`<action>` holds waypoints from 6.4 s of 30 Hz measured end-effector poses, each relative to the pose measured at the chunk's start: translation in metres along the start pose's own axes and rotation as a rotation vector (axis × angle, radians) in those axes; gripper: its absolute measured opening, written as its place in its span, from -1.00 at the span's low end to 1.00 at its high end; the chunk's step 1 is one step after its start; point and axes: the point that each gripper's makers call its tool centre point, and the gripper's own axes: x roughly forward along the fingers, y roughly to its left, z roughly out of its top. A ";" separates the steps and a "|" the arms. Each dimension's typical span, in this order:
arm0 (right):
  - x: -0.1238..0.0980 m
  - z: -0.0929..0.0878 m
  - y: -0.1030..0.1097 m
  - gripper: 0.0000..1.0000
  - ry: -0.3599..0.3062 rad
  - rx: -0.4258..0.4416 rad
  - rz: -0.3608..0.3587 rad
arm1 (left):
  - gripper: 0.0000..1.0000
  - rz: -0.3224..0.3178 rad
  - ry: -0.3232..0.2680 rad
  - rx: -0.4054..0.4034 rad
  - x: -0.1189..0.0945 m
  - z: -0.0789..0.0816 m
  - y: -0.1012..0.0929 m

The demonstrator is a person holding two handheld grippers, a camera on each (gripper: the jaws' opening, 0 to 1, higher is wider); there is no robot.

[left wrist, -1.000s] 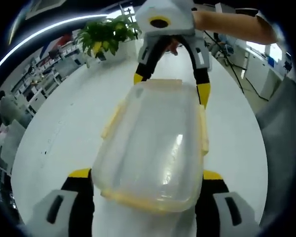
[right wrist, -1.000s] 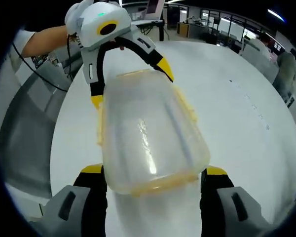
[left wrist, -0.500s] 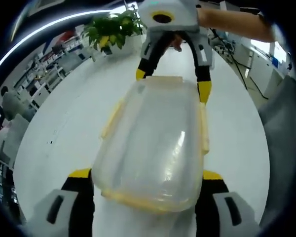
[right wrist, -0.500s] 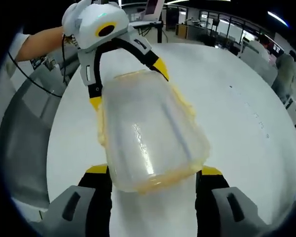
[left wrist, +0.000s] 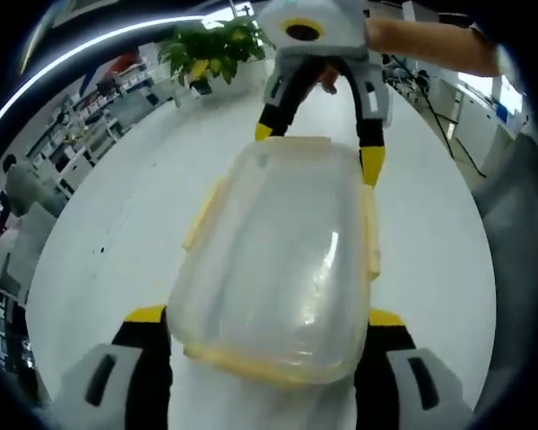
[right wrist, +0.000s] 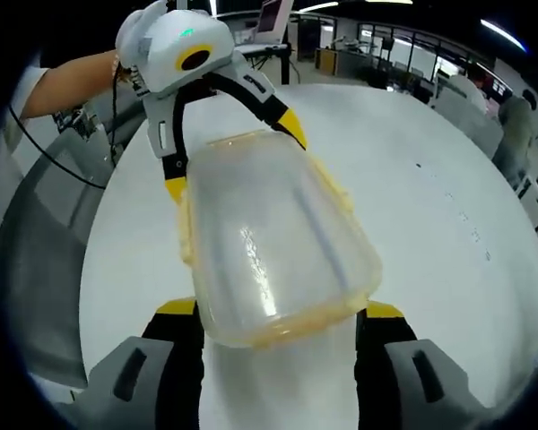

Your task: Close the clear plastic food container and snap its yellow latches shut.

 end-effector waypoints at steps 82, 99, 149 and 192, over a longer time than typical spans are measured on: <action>-0.004 0.036 -0.051 0.57 -0.088 0.053 -0.085 | 0.96 0.104 -0.096 -0.075 -0.022 -0.003 0.072; -0.065 0.062 -0.029 0.68 -0.262 0.119 -0.254 | 0.97 0.278 -0.417 -0.269 -0.123 0.021 0.059; -0.138 0.012 0.124 0.76 -0.626 0.363 -0.723 | 0.97 0.511 -0.502 -0.465 -0.223 -0.095 -0.087; -0.127 0.001 0.128 0.74 -0.544 0.354 -0.716 | 0.97 0.477 -0.543 -0.506 -0.219 -0.092 -0.094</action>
